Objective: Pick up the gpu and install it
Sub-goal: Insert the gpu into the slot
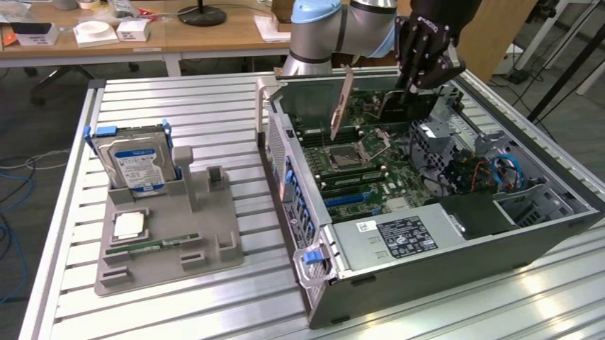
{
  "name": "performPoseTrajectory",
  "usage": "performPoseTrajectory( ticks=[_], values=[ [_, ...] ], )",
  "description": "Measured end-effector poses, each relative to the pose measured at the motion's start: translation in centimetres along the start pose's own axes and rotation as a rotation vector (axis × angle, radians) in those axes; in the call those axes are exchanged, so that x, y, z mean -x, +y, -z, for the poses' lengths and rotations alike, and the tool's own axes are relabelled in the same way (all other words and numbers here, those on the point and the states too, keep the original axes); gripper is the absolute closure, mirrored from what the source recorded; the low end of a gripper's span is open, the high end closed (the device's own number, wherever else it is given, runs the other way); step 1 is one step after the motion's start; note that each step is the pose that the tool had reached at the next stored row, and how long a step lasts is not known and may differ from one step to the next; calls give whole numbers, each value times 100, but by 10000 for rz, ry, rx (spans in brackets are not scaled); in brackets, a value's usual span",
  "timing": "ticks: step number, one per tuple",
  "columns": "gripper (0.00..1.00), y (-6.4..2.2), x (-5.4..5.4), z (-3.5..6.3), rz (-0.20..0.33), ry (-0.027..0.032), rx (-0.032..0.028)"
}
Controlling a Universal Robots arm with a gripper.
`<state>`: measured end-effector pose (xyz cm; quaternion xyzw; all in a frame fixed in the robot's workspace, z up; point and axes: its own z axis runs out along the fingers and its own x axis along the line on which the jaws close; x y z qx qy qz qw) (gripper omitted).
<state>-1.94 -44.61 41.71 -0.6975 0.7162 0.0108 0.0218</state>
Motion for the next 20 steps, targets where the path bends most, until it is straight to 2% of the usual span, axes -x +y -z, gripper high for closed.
performPoseTrajectory(
  ticks=[3, 5, 15, 17, 20],
  values=[
    [75, 0, 0, -6, 0, -1, 0],
    [75, 1, -2, -44, 0, -1, -1],
    [75, 1, -3, -63, 1, -1, -1],
    [75, 2, -7, -144, 0, 0, -1],
    [75, 2, -7, -145, 0, -1, -1]
  ],
)
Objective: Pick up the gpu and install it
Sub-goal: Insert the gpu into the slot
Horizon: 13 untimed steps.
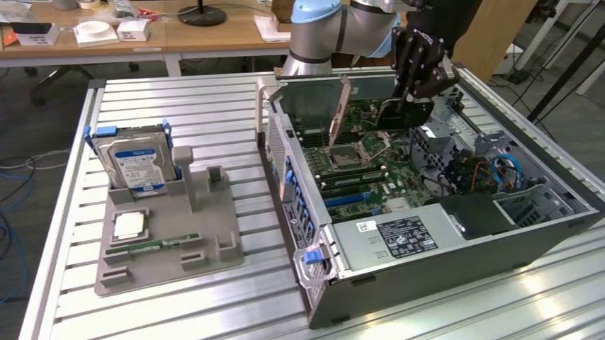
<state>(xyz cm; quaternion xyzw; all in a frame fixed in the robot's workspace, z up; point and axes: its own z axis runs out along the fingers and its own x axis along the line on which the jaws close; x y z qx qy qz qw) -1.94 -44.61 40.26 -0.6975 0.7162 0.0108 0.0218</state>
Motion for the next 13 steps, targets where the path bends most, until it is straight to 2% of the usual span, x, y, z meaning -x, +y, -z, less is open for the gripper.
performPoseTrajectory(
  ticks=[8, 13],
  values=[
    [75, 0, 0, -6, 0, 0, -2],
    [75, 1, -3, -56, 3, -2, -67]
  ],
)
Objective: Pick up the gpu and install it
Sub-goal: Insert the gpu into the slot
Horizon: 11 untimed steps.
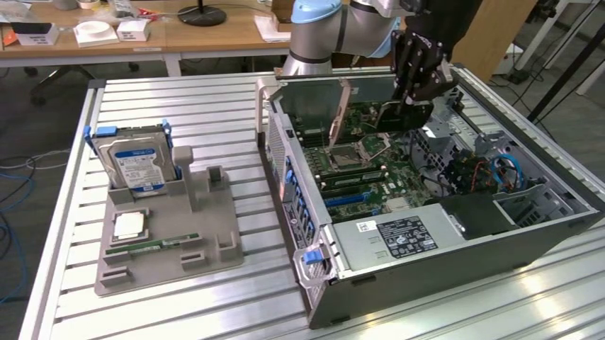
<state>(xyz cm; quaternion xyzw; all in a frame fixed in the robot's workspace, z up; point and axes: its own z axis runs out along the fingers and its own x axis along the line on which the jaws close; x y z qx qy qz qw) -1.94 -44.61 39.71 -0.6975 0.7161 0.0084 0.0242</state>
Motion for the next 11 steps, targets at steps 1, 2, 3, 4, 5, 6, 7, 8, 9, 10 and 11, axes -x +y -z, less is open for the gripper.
performPoseTrajectory(
  ticks=[1, 2, 3, 4, 5, 6, 7, 8, 9, 10, 11],
  values=[
    [75, 0, -1, -14, 1, -1, -8],
    [75, 0, -1, -28, 1, 0, -10],
    [75, 1, -2, -44, 1, 1, -11],
    [75, 2, -3, -62, -1, 3, -11],
    [75, 3, -4, -77, -5, 10, -11],
    [75, 5, -6, -92, -10, 18, -12],
    [75, 6, -7, -106, -15, 26, -13],
    [75, 8, -9, -120, -18, 32, -13],
    [75, 12, -11, -134, -25, 37, -13],
    [75, 20, -13, -147, -38, 40, -15],
    [75, 28, -14, -159, -61, 44, -18]
  ],
)
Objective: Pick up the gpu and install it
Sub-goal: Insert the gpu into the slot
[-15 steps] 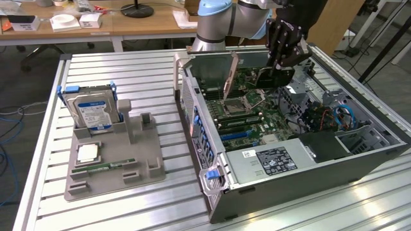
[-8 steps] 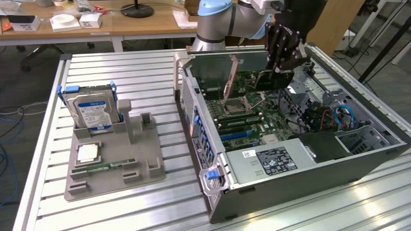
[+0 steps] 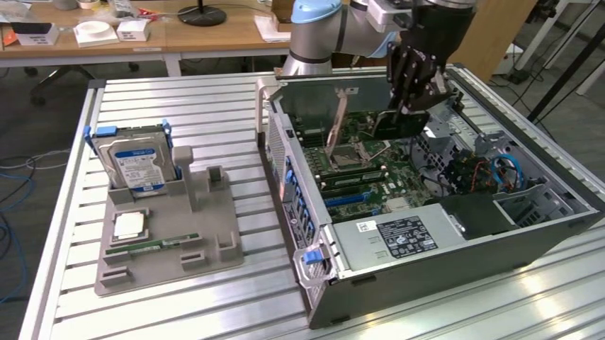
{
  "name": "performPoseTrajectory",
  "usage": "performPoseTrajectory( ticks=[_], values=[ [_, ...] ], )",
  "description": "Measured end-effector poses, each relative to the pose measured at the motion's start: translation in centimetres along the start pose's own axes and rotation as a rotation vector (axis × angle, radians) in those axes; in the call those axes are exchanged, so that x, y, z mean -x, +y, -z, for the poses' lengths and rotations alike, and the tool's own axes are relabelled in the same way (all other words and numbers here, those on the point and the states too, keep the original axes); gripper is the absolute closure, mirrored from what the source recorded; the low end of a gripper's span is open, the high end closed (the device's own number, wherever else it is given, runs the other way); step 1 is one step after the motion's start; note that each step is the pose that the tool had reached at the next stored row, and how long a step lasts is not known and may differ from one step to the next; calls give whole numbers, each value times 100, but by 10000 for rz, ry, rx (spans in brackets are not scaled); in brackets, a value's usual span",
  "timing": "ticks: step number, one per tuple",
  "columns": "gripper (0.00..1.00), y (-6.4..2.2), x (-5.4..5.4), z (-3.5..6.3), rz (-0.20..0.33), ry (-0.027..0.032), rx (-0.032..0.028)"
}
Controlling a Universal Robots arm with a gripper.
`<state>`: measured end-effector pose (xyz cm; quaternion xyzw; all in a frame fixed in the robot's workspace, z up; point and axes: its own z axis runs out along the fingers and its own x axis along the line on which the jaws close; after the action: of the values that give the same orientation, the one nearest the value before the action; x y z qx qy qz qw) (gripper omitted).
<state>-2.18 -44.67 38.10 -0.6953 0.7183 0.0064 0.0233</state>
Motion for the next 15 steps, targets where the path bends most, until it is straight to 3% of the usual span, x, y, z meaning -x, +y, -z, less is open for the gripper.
performPoseTrajectory(
  ticks=[15],
  values=[
    [75, 31, -79, -181, -434, 84, -24]
  ],
)
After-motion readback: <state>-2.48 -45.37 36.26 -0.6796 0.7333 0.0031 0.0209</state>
